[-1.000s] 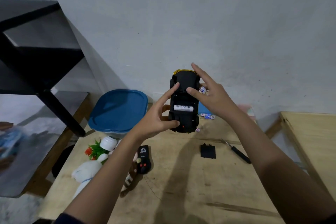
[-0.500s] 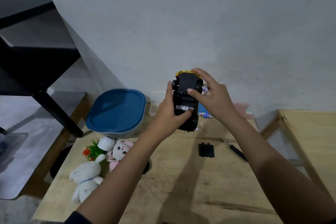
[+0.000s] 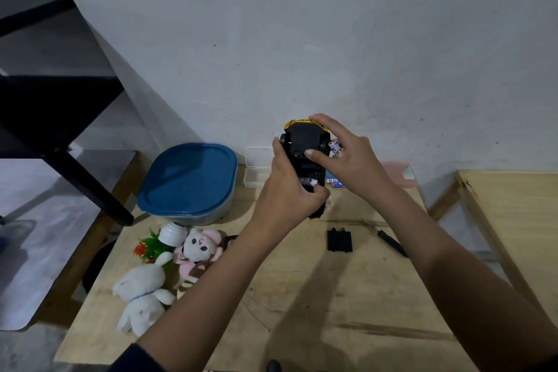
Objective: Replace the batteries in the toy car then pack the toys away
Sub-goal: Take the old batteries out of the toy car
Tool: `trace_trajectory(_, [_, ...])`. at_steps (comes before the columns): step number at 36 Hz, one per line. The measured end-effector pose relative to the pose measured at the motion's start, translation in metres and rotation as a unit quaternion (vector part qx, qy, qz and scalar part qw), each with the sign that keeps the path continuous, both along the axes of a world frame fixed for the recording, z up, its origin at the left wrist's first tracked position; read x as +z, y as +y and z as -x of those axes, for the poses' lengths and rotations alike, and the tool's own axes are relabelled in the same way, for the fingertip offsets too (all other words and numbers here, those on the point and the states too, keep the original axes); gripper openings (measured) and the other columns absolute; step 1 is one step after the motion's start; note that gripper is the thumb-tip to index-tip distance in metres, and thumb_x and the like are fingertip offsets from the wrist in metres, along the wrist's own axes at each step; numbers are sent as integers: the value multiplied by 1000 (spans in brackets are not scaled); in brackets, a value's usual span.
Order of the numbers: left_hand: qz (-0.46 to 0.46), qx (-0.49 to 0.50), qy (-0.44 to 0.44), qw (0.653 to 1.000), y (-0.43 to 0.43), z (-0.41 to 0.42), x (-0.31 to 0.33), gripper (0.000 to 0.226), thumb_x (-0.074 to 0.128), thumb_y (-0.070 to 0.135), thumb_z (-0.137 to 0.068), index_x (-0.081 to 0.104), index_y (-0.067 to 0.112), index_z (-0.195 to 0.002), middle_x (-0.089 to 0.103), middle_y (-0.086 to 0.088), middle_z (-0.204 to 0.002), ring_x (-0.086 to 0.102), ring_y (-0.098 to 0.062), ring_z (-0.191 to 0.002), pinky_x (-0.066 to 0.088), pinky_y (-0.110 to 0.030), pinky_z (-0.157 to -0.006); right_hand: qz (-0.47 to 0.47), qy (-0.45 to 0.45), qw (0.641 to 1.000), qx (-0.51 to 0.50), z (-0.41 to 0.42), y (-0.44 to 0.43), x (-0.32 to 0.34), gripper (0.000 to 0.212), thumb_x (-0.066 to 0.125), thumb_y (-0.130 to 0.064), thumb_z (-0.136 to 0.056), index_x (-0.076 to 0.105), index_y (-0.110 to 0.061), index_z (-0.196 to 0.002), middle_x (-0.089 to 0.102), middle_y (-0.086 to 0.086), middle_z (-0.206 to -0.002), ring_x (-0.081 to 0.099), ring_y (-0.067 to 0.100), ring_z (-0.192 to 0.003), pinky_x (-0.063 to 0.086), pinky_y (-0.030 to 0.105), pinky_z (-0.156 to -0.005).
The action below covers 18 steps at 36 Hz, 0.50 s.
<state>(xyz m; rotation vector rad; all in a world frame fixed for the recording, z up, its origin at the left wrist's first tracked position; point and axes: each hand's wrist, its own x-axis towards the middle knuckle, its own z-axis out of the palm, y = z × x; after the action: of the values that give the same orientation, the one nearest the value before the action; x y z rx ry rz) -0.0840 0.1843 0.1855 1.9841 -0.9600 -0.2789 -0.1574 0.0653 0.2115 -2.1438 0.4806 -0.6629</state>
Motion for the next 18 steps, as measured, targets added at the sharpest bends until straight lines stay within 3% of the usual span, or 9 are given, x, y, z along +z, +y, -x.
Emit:
trace_trajectory(3, [0,11,-6,1000,1,4,-1,94,60,33,-64,9,20,-142,53,-10,-116,60,-23,-90,56,-42,-73,-5,3,1000,5,1,1,2,50,66,-27,-84,46,-40,-128,54,-20,-117,54,23,-86,43,28,-81])
trace_trajectory(6, [-1,19,-19,1000,1,6,-3,95,60,32,-64,8,17,-142,50,-9,-120,58,-24,-94,54,-42,-76,-8,5,1000,12,1,2,2,49,67,-24,-84,48,-35,-128,58,-15,-114,48,5,-71,37,22,-77])
trace_trajectory(10, [-17,18,-25,999,4,11,-4,96,59,34,-68,0,24,-143,48,-8,-124,58,-24,-96,54,-44,-76,-13,15,1000,18,3,1,1,50,67,-26,-83,48,-38,-127,59,-15,-112,50,21,-81,41,26,-76])
trace_trajectory(13, [-29,21,-23,999,4,13,-5,95,57,35,-67,-3,27,-142,48,-9,-123,59,-26,-93,54,-45,-74,-10,20,1000,17,4,1,-1,50,67,-26,-84,47,-37,-128,58,-15,-104,42,11,-69,36,21,-66])
trace_trajectory(18, [-34,21,-25,999,3,15,-6,95,57,32,-67,-1,25,-141,47,-9,-124,59,-27,-93,55,-45,-73,1,25,1000,14,6,0,-2,51,66,-27,-84,46,-38,-129,59,-13,-109,42,15,-65,34,19,-63])
